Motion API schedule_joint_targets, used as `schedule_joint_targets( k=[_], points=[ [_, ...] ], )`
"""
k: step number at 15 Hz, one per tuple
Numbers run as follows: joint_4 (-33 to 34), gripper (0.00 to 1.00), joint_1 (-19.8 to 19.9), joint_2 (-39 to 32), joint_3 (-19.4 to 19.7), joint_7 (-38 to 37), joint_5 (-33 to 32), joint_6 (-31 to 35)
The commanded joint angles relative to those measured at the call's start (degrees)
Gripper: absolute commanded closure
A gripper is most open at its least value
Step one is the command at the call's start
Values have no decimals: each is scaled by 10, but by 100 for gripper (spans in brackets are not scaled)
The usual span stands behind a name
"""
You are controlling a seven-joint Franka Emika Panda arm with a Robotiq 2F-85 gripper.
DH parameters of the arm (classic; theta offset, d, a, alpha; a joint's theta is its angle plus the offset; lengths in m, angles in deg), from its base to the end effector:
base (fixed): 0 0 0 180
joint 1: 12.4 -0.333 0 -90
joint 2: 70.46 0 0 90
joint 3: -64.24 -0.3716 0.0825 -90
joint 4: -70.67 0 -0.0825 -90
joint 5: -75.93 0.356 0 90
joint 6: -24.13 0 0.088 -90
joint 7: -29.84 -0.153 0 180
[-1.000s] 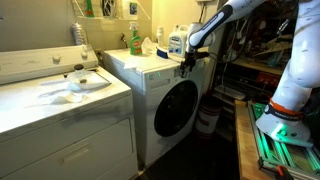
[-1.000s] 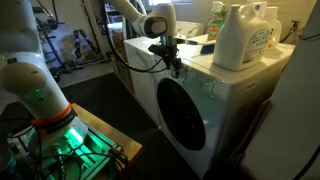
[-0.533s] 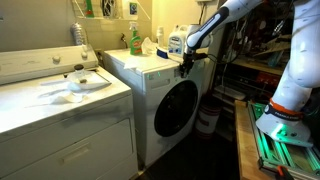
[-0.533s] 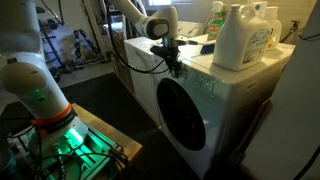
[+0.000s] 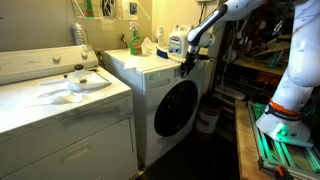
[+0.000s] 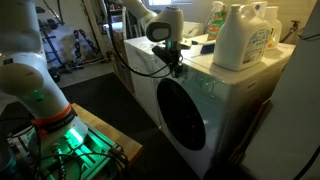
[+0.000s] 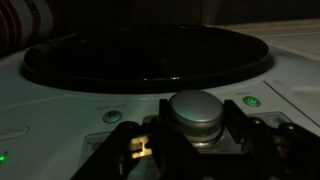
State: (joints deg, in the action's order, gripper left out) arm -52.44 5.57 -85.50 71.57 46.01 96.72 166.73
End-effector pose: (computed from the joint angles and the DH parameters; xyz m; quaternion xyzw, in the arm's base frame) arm 0.5249 -0.2369 0.3165 -0.9709 0.2140 -0.0737 0.0780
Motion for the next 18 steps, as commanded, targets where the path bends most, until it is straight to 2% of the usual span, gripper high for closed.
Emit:
schedule_joint_targets(
  k=[1, 6, 9, 11, 12, 13, 16, 18],
  points=[
    [16, 69, 59, -16, -31, 138, 150, -32],
    [62, 69, 104, -59, -16, 292, 306, -164],
    [98, 69, 118, -99, 4, 332, 345, -246],
    [118, 69, 119, -118, 17, 334, 348, -291],
    [125, 19, 116, -121, 23, 331, 345, -301],
    [120, 17, 111, -109, 30, 329, 331, -312],
    [82, 0, 82, -60, 52, 308, 271, -291],
    [48, 0, 59, -18, 65, 283, 209, -269]
  ],
)
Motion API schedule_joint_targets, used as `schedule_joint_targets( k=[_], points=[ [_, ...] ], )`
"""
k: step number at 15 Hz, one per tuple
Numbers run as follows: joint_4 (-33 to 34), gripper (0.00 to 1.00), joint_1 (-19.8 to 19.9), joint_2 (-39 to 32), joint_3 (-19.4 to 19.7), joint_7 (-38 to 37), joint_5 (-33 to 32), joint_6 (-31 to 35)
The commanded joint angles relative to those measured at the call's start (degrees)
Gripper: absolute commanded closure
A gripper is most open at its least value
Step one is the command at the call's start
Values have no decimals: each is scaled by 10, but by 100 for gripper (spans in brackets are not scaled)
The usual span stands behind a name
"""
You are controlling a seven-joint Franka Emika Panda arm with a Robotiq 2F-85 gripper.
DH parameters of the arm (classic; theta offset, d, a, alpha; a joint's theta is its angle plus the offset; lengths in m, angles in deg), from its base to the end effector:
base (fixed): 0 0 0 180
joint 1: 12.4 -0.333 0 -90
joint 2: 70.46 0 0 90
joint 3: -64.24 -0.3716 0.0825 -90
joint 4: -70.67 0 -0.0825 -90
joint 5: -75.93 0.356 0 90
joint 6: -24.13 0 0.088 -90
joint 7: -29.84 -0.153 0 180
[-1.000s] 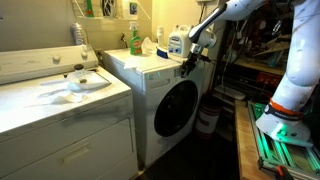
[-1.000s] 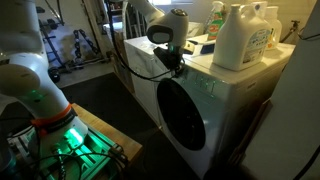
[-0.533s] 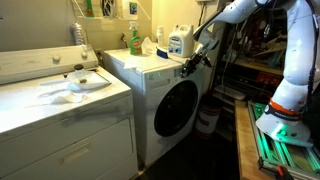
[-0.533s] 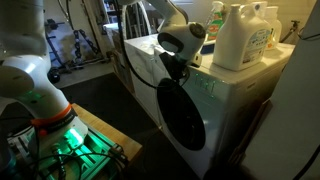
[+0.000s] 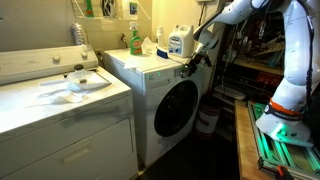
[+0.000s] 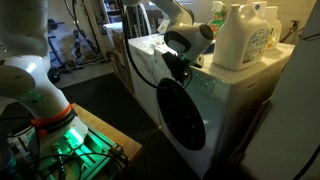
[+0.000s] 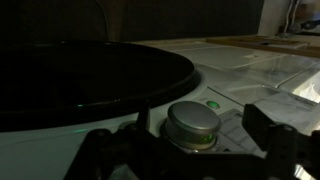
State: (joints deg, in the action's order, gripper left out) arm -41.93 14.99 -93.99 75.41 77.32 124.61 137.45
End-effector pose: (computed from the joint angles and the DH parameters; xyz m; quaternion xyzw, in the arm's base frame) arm 0.5043 -0.2928 0.2890 -0.9235 0.1618 -0.0825 0.3380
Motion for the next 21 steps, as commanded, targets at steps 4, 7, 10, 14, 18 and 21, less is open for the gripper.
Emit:
schedule_joint_targets(
  k=[4, 7, 10, 14, 18, 21],
  points=[
    [-157, 0, -82, 186, 36, -115, -204, 116],
    [-229, 0, -107, 282, 29, -227, -305, 193],
    [-281, 0, -117, 362, 17, -363, -389, 254],
    [-331, 0, -48, 439, -53, -541, -521, 285],
    [-314, 0, -83, 435, -34, -567, -548, 264],
    [-311, 0, -85, 431, -31, -566, -547, 264]
  ],
)
